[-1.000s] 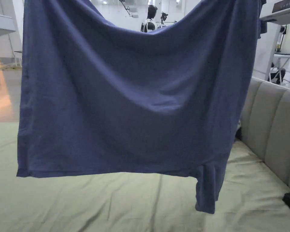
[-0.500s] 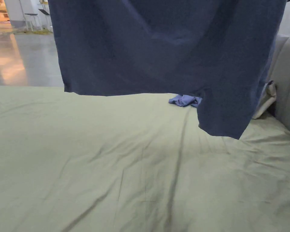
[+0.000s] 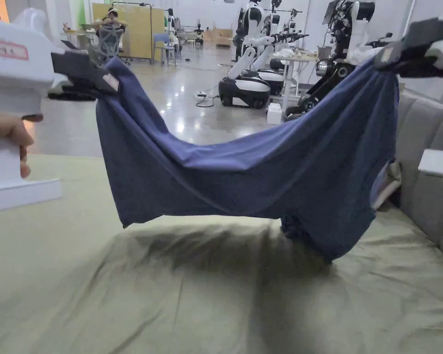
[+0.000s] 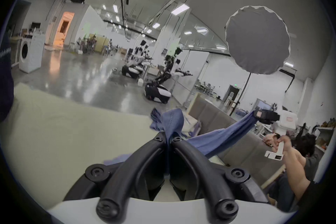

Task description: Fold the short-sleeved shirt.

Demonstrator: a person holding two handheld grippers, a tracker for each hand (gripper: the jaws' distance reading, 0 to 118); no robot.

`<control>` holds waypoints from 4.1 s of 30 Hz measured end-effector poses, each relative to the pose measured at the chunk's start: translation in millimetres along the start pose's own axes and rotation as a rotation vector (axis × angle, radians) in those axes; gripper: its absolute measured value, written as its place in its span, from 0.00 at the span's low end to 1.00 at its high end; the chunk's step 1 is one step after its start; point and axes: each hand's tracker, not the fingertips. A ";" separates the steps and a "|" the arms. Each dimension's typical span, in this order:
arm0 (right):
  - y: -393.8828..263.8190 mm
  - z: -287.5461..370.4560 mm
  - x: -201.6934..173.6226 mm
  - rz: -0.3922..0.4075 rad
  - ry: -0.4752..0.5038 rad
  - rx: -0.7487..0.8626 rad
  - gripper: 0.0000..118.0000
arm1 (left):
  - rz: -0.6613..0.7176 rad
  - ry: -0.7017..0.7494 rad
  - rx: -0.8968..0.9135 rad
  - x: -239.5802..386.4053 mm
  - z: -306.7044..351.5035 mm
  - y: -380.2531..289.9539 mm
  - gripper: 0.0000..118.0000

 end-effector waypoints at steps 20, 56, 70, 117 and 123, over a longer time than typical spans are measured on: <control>-301.8 189.6 35.8 0.002 -0.082 -0.187 0.05 | -0.103 0.190 -0.114 16.5 203.0 -264.3 0.03; -379.1 238.6 14.3 0.201 -0.236 -0.261 0.89 | -0.254 0.390 -0.079 42.5 244.8 -314.5 1.00; -372.4 277.5 -97.7 0.334 -0.410 0.237 0.02 | -0.146 0.410 0.151 120.9 280.2 -328.5 0.14; -371.0 207.5 -58.4 0.349 -0.345 -0.033 0.02 | -0.191 0.626 -0.666 -165.9 -134.0 -212.0 0.79; -372.7 210.1 -59.1 0.357 -0.340 -0.047 0.02 | -0.221 0.581 -0.668 -148.7 -137.6 -218.5 0.05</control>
